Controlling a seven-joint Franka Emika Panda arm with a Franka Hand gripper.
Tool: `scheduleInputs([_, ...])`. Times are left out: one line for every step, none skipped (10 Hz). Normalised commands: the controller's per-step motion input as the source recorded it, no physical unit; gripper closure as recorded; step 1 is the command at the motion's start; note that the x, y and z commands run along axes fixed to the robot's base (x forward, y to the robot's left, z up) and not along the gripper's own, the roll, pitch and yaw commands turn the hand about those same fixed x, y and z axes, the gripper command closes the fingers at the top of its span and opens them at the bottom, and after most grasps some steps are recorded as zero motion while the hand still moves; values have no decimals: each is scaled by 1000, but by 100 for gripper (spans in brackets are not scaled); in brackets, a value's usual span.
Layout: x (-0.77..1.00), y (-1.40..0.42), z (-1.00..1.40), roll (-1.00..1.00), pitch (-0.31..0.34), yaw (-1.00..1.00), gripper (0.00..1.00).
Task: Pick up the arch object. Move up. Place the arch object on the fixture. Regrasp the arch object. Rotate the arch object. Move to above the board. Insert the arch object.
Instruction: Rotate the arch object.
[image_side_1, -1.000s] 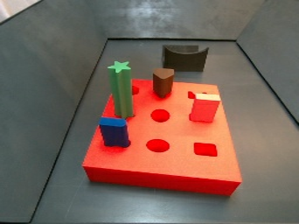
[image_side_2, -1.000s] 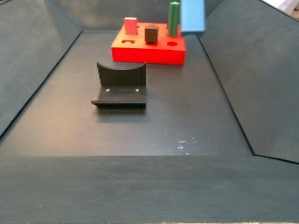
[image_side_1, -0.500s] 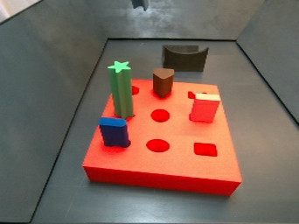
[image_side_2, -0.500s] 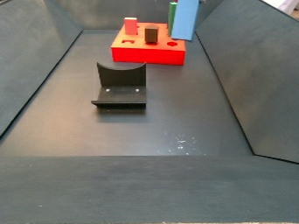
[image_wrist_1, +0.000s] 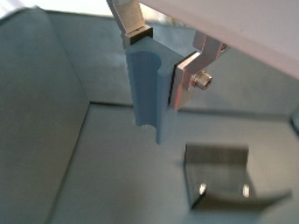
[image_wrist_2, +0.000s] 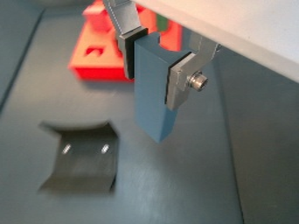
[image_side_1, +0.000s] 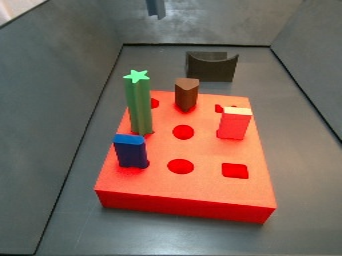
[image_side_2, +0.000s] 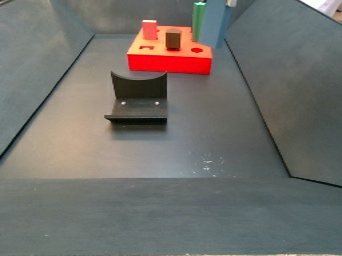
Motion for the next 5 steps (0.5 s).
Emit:
scheduleInputs([41,18,35,-568,413,-531,100])
scheduleInputs([68,13,15,-375,327,-327,100])
scheduleInputs([75,13,-5,-247,244,-187,100])
scheduleInputs([-72,13,0,-28,28,-1000,100])
scheduleInputs([-92,11,5,-23,19,-1000,100])
